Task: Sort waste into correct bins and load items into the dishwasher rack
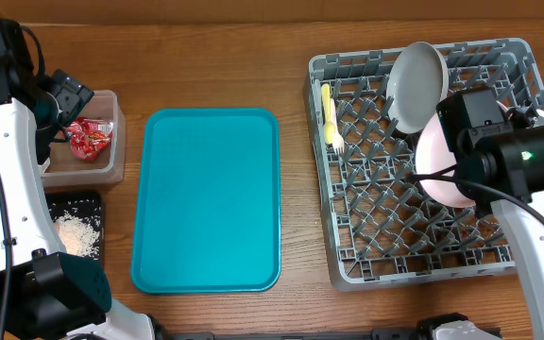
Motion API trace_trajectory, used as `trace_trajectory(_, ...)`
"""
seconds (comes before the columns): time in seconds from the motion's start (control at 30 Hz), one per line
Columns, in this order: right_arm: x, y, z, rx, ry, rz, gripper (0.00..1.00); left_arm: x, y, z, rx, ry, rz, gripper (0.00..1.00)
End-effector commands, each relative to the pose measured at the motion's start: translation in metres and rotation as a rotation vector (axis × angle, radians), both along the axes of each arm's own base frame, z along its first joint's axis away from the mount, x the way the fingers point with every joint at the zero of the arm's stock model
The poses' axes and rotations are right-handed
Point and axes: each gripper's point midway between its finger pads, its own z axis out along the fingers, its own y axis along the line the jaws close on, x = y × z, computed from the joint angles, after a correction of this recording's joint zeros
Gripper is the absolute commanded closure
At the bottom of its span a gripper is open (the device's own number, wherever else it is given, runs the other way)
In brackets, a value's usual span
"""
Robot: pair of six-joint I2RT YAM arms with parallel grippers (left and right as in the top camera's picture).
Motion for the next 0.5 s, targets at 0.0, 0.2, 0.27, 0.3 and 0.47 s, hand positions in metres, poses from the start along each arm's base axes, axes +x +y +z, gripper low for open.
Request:
trace_trajectory(0.0,-0.005,-0.013,0.000,-0.094,0.007,-0.025,0.96,-0.001,0.002,0.000,0.013,0.005,0.001,0.00)
trace_trajectory(0.2,-0.002,-0.015,-0.029,-0.120,0.032,-0.035,0.96,-0.001,0.002,0.000,0.013,0.005,0.001,0.00)
trace_trajectory(0.27,0.003,-0.014,-0.034,-0.116,0.014,-0.036,0.96,-0.001,0.002,0.000,0.013,0.005,0.001,0.00)
trace_trajectory(0.3,0.006,-0.013,-0.037,-0.114,0.004,-0.037,0.96,-0.001,0.002,0.000,0.013,0.005,0.001,0.00)
trace_trajectory(0.47,0.011,-0.014,-0.047,-0.126,-0.011,-0.038,0.96,-0.001,0.002,0.000,0.013,0.005,0.001,0.00)
